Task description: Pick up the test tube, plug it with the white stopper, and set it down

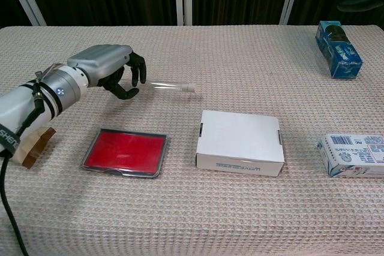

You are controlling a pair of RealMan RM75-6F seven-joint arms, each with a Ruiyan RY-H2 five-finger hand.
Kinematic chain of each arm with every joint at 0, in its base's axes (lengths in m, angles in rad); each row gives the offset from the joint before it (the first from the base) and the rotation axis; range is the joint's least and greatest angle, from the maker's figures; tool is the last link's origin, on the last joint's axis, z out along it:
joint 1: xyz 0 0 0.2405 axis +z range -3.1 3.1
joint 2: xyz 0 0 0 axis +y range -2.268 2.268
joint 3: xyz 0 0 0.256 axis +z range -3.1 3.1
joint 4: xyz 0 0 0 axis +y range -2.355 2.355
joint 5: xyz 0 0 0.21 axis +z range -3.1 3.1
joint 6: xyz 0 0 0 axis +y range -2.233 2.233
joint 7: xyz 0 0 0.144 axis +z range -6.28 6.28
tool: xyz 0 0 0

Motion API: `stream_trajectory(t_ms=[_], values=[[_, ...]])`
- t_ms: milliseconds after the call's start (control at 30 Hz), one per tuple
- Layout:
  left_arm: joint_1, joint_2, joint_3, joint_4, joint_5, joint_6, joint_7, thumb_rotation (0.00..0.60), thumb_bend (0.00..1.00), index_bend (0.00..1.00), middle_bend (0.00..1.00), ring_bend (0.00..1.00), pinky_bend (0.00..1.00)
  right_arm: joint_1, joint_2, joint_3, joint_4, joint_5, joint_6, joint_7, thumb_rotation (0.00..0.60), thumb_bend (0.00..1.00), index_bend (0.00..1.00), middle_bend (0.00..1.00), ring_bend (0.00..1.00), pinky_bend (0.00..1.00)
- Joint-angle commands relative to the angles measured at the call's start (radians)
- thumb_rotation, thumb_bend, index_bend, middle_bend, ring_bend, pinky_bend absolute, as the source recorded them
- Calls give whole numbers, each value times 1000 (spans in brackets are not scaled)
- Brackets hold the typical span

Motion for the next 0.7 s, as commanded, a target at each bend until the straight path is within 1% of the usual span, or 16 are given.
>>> stream_trajectory(t_ms=[33, 133, 233, 300, 367, 400, 433, 467, 500, 533, 567, 600, 633, 667, 700], values=[[1, 14, -1, -33, -34, -14, 52, 600, 523, 276, 416, 654, 998, -22, -3, -8, 13, -7, 16, 25, 600, 0, 331, 978, 1000, 1000], [13, 48, 8, -79, -46, -8, 93, 600, 476, 194, 341, 587, 964, -47, -4, -13, 23, -10, 36, 51, 600, 0, 330, 978, 1000, 1000], [44, 122, 17, -177, -63, 24, 144, 600, 396, 158, 274, 460, 916, -82, 6, -27, 36, -16, 63, 70, 600, 0, 325, 978, 1000, 1000], [86, 189, 21, -253, -47, 103, 159, 600, 368, 155, 262, 391, 883, -113, 24, -44, 48, -18, 83, 63, 600, 0, 319, 978, 1000, 1000], [131, 259, 25, -317, -27, 174, 151, 600, 355, 155, 261, 357, 829, -145, 46, -60, 58, -13, 100, 45, 600, 0, 314, 963, 1000, 1000], [163, 311, 28, -357, -15, 216, 138, 600, 351, 156, 261, 345, 797, -167, 64, -72, 61, -6, 108, 33, 600, 0, 314, 947, 998, 1000], [187, 353, 32, -385, -7, 240, 123, 600, 346, 157, 258, 325, 740, -184, 78, -79, 62, 1, 115, 26, 600, 0, 314, 908, 982, 1000], [221, 408, 36, -415, -2, 272, 104, 600, 338, 161, 251, 295, 643, -206, 95, -87, 63, 10, 127, 15, 600, 8, 313, 846, 940, 1000], [245, 450, 40, -433, -1, 294, 95, 600, 331, 165, 245, 276, 575, -223, 106, -93, 65, 15, 139, 5, 600, 16, 313, 805, 905, 1000], [275, 504, 47, -451, 4, 313, 74, 600, 316, 173, 230, 239, 442, -244, 121, -101, 66, 20, 152, -12, 600, 31, 313, 750, 852, 979], [296, 545, 55, -460, 11, 324, 52, 600, 305, 179, 217, 213, 350, -259, 132, -108, 65, 23, 159, -24, 600, 53, 310, 679, 774, 915], [318, 582, 63, -463, 20, 335, 25, 600, 294, 183, 203, 187, 263, -273, 145, -116, 62, 27, 165, -35, 600, 70, 298, 601, 678, 810], [339, 617, 73, -465, 31, 342, -6, 600, 287, 183, 191, 167, 206, -286, 158, -124, 56, 30, 166, -44, 600, 84, 277, 531, 582, 694], [360, 650, 84, -466, 42, 350, -39, 600, 284, 184, 182, 152, 174, -298, 172, -132, 48, 31, 165, -51, 600, 94, 253, 471, 497, 598], [389, 689, 101, -466, 59, 361, -84, 600, 284, 184, 178, 145, 164, -312, 190, -144, 38, 27, 166, -57, 600, 107, 208, 380, 374, 465]])
